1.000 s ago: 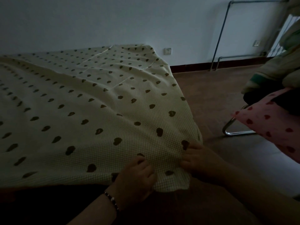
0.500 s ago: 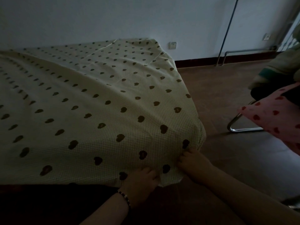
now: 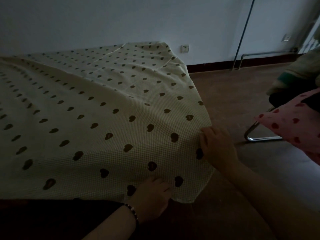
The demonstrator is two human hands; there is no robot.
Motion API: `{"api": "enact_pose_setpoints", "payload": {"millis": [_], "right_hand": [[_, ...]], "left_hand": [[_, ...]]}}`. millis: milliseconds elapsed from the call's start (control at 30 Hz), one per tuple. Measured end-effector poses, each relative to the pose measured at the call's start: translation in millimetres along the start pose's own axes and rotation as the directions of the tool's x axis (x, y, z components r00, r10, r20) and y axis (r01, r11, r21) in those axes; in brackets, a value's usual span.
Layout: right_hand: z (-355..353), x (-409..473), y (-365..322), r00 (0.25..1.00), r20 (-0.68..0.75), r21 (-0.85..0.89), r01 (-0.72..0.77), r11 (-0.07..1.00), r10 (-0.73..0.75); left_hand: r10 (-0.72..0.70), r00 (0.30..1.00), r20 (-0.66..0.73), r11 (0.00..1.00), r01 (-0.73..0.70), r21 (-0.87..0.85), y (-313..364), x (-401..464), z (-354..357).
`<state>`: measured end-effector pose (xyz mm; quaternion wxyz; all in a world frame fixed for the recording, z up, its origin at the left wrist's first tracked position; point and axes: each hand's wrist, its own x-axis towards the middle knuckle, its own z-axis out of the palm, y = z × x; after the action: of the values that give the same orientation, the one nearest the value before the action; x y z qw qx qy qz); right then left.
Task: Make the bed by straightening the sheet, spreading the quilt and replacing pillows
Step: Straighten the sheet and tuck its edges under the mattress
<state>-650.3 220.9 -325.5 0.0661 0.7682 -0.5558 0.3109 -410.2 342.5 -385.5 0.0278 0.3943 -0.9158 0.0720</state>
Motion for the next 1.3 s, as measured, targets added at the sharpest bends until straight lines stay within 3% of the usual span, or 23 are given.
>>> {"api": "enact_pose_setpoints", "payload": {"millis": [267,467,534,601,701,801,867,968,1034,1068,1101,1201,1301], "right_hand": [[13.8,-5.0,17.0,0.996,0.061,-0.159,0.076,0.984,-0.067],[19.8,-11.9,31.4,0.997,-0.002,-0.123,0.077,0.989,-0.078],[21.5,-15.1,45.3,0.999,-0.026,-0.098,-0.022,0.995,0.019],[23.1,-14.3,57.6,0.969,0.065,0.066,-0.241,0.968,0.237],[22.0,-5.6,64.9,0.779,0.419,0.291,-0.602,0.744,0.467],[23.9,0.7,61.7,0.603,0.640,0.505,-0.797,0.332,0.476],[31.9,4.8,62.5,0.520,0.727,0.547,-0.833,0.079,0.449],[41.4,11.9,66.7,0.481,0.776,0.596,-0.771,-0.225,0.407],[38.8,12.2,67.8,0.503,0.754,0.643,-0.694,-0.323,0.422],[35.4,11.0,67.3,0.533,0.712,0.689,-0.659,-0.303,0.458],[30.6,9.3,66.8,0.572,0.637,0.743,-0.634,-0.214,0.518],[4.5,4.5,65.6,0.709,0.289,0.796,-0.551,0.250,0.643],[-1.1,0.9,75.0,0.760,0.099,0.738,-0.489,0.466,0.642]], "left_hand": [[-0.076,0.980,-0.184,0.994,0.090,0.068,12.8,57.3,-22.1],[-0.145,0.939,-0.310,0.980,0.179,0.084,19.9,119.5,-35.9],[-0.137,0.938,-0.319,0.982,0.171,0.083,26.0,139.2,-35.6],[-0.133,0.943,-0.305,0.981,0.169,0.096,31.9,154.7,-35.5],[-0.183,0.959,-0.219,0.971,0.210,0.110,39.0,171.0,-34.0],[-0.214,0.954,-0.210,0.956,0.249,0.158,41.1,179.8,-30.6],[-0.206,0.943,-0.260,0.957,0.249,0.146,39.1,182.7,-28.9],[-0.207,0.933,-0.293,0.962,0.249,0.114,36.9,183.9,-29.4],[-0.230,0.913,-0.337,0.961,0.268,0.068,37.5,183.4,-30.8],[-0.256,0.893,-0.370,0.957,0.288,0.035,37.8,183.3,-30.0],[-0.285,0.871,-0.400,0.950,0.311,0.001,38.8,183.8,-29.8],[-0.362,0.832,-0.421,0.932,0.330,-0.149,48.7,191.5,-33.6],[-0.379,0.838,-0.391,0.921,0.300,-0.250,59.4,202.2,-35.9]]}}
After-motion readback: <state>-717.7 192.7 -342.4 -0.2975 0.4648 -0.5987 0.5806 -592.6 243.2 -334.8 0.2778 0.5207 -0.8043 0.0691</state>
